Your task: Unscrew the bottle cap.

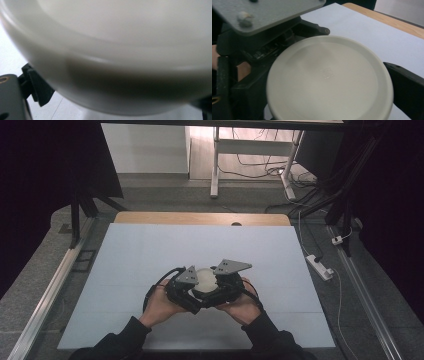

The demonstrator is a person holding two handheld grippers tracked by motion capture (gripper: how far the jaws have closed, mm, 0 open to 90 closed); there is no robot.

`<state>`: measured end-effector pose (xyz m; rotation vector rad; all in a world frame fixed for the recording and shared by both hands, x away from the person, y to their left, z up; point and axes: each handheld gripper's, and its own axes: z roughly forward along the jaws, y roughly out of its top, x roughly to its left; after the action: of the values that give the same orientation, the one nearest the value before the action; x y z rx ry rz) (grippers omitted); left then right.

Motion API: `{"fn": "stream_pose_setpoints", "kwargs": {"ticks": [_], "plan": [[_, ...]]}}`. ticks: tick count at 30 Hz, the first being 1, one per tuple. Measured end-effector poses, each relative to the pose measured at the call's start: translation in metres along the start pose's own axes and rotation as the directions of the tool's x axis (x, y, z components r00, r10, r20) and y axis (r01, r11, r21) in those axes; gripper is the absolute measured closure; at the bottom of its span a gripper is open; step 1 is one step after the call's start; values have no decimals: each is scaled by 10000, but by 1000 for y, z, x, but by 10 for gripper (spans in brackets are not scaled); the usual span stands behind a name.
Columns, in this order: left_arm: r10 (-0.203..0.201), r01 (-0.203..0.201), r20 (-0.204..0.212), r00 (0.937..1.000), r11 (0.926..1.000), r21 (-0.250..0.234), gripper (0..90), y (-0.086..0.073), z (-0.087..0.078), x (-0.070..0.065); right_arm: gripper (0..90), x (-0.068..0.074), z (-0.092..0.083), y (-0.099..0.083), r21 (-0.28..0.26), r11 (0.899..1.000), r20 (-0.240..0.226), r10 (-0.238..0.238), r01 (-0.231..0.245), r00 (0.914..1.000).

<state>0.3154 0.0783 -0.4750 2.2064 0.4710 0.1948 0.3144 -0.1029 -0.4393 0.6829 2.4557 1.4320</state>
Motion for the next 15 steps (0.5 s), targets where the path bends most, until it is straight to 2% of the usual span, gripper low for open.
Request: {"fn": "stream_pose_setpoints", "kwargs": {"ticks": [5, 8, 15], "plan": [[-122, 124, 140, 9998, 9999, -109, 74, 0, -1, 2, 68, 0, -1, 0, -199, 9997, -145, -133, 130, 9998], [-25, 26, 193, 9998, 10000, -40, 74, 0, -1, 2, 69, -2, -1, 0, -221, 9997, -262, -132, 127, 9996], [79, -69, 685, 9976, 9999, -158, 75, -1, -1, 5, 71, -7, -1, 0, -226, 9989, -902, -432, 413, 9950]]}}
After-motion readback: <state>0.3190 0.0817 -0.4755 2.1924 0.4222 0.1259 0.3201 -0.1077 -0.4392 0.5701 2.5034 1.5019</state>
